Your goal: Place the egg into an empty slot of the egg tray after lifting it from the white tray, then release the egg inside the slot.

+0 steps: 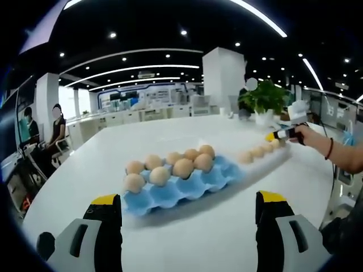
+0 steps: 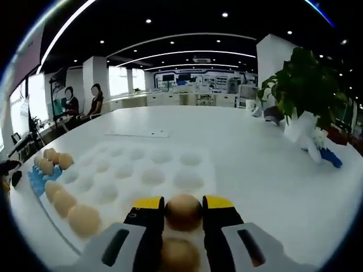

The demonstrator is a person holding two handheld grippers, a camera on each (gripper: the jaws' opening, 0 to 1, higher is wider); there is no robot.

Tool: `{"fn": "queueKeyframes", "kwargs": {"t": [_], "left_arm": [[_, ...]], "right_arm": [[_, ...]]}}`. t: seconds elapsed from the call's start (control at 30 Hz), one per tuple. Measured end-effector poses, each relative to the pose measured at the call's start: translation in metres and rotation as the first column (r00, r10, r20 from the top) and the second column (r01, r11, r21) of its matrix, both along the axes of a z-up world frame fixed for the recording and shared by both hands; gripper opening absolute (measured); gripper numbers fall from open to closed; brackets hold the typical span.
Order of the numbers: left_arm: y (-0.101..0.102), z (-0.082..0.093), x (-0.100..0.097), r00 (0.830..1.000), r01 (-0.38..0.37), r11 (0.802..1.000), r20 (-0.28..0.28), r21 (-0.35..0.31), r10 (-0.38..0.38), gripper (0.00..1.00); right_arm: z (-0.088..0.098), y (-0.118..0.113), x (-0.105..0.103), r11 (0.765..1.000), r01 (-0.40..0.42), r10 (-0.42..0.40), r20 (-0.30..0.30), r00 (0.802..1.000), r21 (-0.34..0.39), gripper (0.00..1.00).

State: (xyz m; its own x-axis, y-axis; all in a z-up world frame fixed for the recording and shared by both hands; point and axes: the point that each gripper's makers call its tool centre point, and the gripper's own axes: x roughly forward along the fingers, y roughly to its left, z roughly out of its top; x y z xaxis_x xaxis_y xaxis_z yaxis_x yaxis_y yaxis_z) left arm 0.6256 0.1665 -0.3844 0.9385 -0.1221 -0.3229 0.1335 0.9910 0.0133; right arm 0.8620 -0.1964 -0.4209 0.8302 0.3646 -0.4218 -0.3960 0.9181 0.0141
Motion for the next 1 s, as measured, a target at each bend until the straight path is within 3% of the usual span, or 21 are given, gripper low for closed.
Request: {"fn": "queueKeyframes", "kwargs": {"t": [0.27,0.67,1.0], "left_arm": [[0.000,0.001,-0.001,1.000,0.001,1.000,-0.002,0.005,-0.001,1.00],[-0.004,0.001,0.001,1.000,0.012,1.000,-0.003,0.006,-0.012,1.00],[-0.004,0.002,-0.001,1.000,0.015,1.000,0.000,0.008,-0.015,1.00]], "right_arm": [[0.003,-0.004,0.003,1.000,0.001,-0.001,-0.002,1.000,0.019,0.27],[0.021,-0.007,0.000,1.000,-0.003,0.003,0.039,0.999,0.018,0.27],[0.032,0.008,-0.007,0.999,-0.044,0.043,0.053,0.998,0.019,0.27]]}}
